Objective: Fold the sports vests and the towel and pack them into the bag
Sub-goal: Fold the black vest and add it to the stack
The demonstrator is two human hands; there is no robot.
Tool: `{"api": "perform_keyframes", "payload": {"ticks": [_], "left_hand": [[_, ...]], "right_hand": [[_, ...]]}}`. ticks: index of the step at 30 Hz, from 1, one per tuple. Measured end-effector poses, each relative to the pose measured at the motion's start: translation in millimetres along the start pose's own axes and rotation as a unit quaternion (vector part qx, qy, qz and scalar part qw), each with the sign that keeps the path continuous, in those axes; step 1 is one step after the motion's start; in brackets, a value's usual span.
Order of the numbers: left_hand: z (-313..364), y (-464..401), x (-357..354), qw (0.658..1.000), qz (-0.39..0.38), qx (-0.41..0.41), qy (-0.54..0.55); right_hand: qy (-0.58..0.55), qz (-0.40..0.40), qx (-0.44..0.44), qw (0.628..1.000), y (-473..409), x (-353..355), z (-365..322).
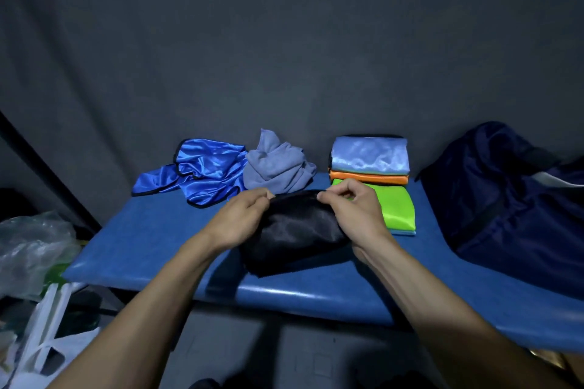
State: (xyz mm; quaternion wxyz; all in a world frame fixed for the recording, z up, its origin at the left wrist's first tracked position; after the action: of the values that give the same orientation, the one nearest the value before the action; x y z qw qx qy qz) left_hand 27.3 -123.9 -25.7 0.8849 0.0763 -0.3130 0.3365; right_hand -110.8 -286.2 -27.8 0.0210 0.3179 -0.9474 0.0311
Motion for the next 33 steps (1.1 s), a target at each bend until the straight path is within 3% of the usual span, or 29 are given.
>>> {"api": "perform_keyframes", "payload": {"ticks": [6, 11, 13, 18, 22, 27, 30, 33], "left_hand": [[70.2, -77.8, -46.6, 0.994, 0.003, -0.086, 0.062], [105.9, -117.0, -71.6, 0.971, 0.079, -0.223, -0.011], [105.4, -125.0, -81.4, 0.968, 0.087, -0.235, -0.016], [59.9, -136.9, -106.1, 0.994, 0.002, -0.109, -0.005], [51.0, -139.3, -93.2, 0.994, 0.037, -0.064, 0.081], [26.2, -130.0, -57.8, 0.985, 0.149, 0.043, 0.077], [21.7, -102.6, -65.6, 0.983, 0.108, 0.092, 0.114], [25.8, -73.2, -79.0, 0.988, 0.098, 0.092, 0.074]], "right_hand": [[-0.073, 0.092, 0.004, 0.993, -40.3, 81.5, -20.0], [-0.102, 0.159, 0.008, 0.982, -72.1, 117.9, -15.6], [-0.095, 0.165, -0.008, 0.982, -81.2, 124.9, -4.9], [0.015, 0.158, -0.064, 0.985, -95.1, 132.7, 30.6], [0.058, 0.16, -0.064, 0.983, -99.4, 130.7, 34.6], [0.095, 0.175, -0.058, 0.978, -97.0, 129.9, 31.0], [0.104, 0.187, -0.054, 0.975, -94.9, 129.3, 29.5], [0.113, 0.198, -0.047, 0.972, -92.0, 126.8, 26.3]]}}
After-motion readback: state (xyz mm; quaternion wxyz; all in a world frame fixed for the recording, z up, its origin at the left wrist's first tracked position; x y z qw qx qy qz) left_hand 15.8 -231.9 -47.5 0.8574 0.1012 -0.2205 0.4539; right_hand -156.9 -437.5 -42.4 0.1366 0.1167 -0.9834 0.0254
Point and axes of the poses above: each hand's wrist, its own y-axis away from the middle knuckle, its own x-axis out of the back of the hand, z = x × y, the point moved 5 cm from there along -y, towards the middle knuckle, and after that the axes turned 1 degree about x, right-handed, at the moved point
